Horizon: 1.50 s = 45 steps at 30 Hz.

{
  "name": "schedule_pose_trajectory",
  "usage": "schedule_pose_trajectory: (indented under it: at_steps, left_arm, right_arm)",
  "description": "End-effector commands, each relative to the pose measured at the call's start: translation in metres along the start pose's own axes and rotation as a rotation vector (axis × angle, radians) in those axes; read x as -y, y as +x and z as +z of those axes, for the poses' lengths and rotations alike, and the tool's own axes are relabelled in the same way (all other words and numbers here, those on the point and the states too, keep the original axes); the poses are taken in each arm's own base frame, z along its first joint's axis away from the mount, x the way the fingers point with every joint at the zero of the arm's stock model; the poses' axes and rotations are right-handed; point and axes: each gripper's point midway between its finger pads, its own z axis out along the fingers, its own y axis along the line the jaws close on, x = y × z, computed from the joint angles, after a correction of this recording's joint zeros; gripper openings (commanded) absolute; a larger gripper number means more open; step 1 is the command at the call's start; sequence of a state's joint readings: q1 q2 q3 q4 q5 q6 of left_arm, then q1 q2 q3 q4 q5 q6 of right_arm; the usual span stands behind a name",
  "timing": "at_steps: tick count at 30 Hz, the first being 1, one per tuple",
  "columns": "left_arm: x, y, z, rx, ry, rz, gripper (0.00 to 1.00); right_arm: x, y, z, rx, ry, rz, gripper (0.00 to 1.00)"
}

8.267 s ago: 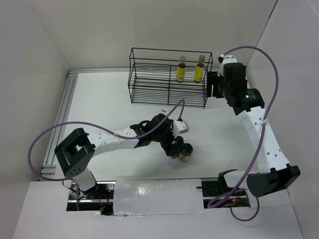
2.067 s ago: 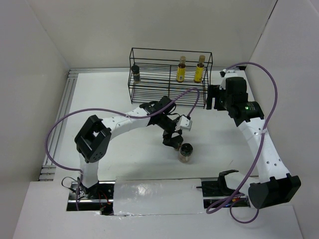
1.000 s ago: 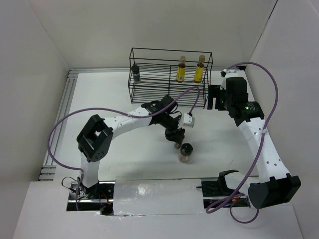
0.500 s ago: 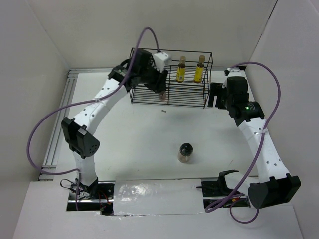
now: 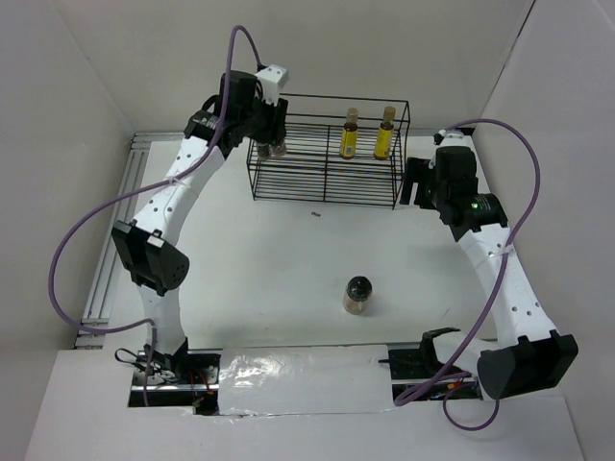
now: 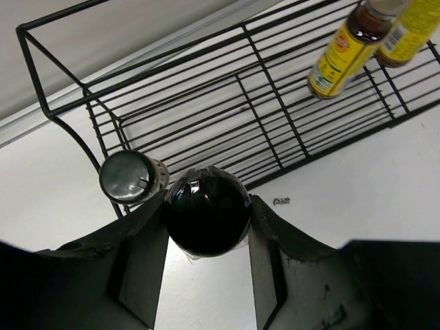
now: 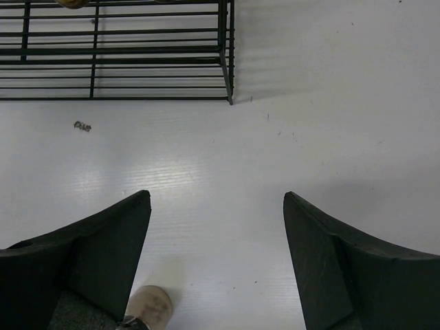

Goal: Organize the condiment bottles

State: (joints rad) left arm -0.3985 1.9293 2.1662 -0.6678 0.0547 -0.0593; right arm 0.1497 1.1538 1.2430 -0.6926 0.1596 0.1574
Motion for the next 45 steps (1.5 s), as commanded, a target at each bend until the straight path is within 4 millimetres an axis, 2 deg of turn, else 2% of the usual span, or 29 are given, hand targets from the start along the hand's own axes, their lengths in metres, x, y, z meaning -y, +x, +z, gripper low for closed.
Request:
schedule_pose_trajectory:
  at_steps: [1,6,13,18,22,26,38,44,45]
  left_arm:
    - [-0.014,-0.032,0.005,0.110,-0.030,-0.021,0.00]
    - [-0.011,-0.039,0.014,0.146,-0.005,0.014,0.00]
    - [-0.004,-0.028,0.027,0.117,0.015,0.016,0.00]
    - [-0.010,-0.020,0.042,0.093,-0.013,0.033,0.00]
    - [-0.005,-0.016,0.047,0.086,0.005,0.035,0.00]
    - [-0.006,-0.006,0.060,0.062,-0.006,0.043,0.00]
    - [-0.011,0.011,0.072,0.020,-0.037,0.050,0.00]
    - [-0.012,0.020,0.075,-0.009,-0.036,0.043,0.08]
    - [-0.011,0.020,0.076,-0.009,-0.033,0.040,0.13]
  right_arm:
    - [0.000,-0.017,-0.009,0.055,-0.003,0.019,0.84]
    - [0.002,-0.014,-0.011,0.050,0.002,0.023,0.84]
    - [0.002,-0.013,-0.013,0.050,-0.003,0.025,0.84]
    - [0.001,-0.011,-0.011,0.042,-0.006,0.024,0.84]
    - [0.003,-0.011,-0.012,0.044,0.003,0.018,0.84]
    - [0.003,-0.011,-0.010,0.041,0.006,0.016,0.84]
    - [0.005,-0.014,-0.012,0.044,0.014,0.008,0.84]
    - [0.005,-0.015,-0.014,0.045,0.018,0.008,0.84]
    - [0.007,-0.014,-0.015,0.044,0.022,0.007,0.84]
